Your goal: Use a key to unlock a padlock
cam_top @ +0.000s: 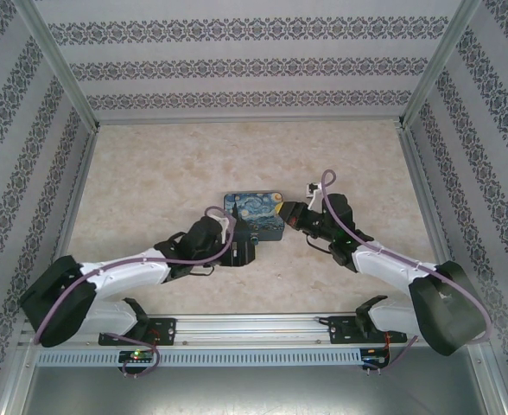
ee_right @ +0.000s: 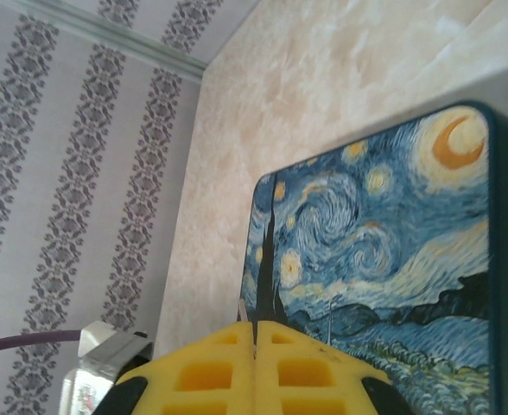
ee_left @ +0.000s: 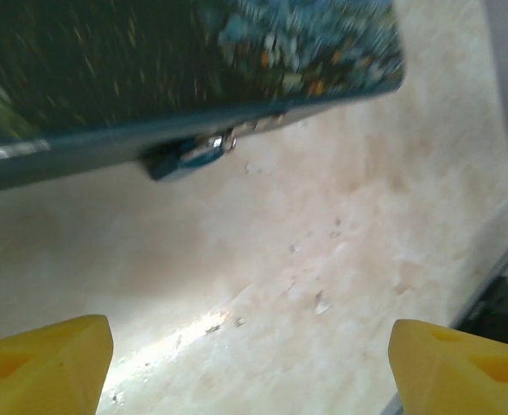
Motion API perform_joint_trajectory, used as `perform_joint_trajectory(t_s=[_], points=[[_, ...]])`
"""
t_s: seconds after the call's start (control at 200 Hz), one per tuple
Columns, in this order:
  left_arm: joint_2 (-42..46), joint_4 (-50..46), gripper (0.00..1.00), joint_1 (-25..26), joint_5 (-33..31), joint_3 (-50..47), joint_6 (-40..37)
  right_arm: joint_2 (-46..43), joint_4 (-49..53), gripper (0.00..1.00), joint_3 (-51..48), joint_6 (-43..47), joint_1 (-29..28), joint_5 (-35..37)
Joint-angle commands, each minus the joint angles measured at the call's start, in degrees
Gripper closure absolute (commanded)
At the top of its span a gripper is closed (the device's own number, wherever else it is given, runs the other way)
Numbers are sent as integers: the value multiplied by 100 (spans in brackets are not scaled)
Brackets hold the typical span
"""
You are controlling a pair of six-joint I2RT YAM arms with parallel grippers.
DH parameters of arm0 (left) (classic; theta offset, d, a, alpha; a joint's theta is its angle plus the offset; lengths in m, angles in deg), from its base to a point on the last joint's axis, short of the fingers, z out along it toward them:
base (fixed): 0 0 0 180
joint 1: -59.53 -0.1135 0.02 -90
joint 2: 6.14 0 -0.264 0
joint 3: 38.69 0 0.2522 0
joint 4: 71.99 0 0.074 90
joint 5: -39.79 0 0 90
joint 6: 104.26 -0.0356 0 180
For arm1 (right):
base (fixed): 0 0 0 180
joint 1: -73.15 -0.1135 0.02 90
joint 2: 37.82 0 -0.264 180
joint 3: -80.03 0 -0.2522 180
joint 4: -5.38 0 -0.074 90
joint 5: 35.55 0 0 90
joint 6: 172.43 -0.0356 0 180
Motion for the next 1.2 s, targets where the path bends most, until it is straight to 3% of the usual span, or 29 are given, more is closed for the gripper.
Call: perform_joint_trajectory(t_s=[0.0, 0.445, 1.194], points=[[-345, 561, 18, 227, -386, 126, -395, 129, 59, 100, 207, 185, -157, 160], [-1276, 1454, 21, 269, -989, 247, -885, 708, -6, 100, 417, 216, -174, 178], [-2360, 2742, 29, 260, -952, 484, -1478, 1291, -202, 100, 597, 145, 81, -91]])
